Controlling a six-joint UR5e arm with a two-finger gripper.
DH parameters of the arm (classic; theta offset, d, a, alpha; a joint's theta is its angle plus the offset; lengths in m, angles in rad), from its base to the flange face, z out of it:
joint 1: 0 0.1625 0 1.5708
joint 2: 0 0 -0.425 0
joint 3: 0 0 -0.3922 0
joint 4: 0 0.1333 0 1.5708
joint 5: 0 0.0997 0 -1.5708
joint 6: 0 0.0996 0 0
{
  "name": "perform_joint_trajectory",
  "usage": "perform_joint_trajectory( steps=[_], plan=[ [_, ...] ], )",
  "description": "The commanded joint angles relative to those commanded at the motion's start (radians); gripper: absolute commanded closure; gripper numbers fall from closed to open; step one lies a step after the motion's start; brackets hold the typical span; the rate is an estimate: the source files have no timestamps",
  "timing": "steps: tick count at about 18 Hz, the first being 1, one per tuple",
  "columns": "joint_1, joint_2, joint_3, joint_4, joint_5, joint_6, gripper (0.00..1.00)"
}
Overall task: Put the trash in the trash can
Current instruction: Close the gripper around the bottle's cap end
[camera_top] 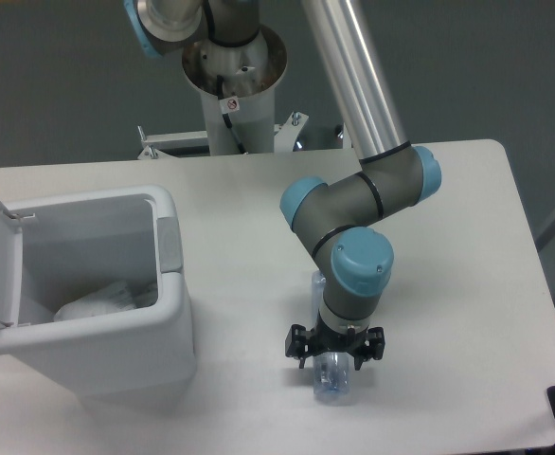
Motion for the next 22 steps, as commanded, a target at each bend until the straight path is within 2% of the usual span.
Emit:
perform_joint_trajectory(
  steps=[2, 3, 5, 14, 22],
  plan=[
    [-0.003, -0.002, 0.000, 0.002, 0.011, 0.000, 0.03],
    [-0.003, 0.006, -0.003, 0.000, 0.012, 0.000, 0.10],
    [-0.005, 0.003, -0.003, 0.000, 0.018, -0.006, 0.32],
    [-0.009, 0.005, 0.000, 0.000, 0.026, -0.002, 0.36],
    [-0.003, 0.051, 0.017, 0.003, 0.020, 0.002, 0.37]
  ],
)
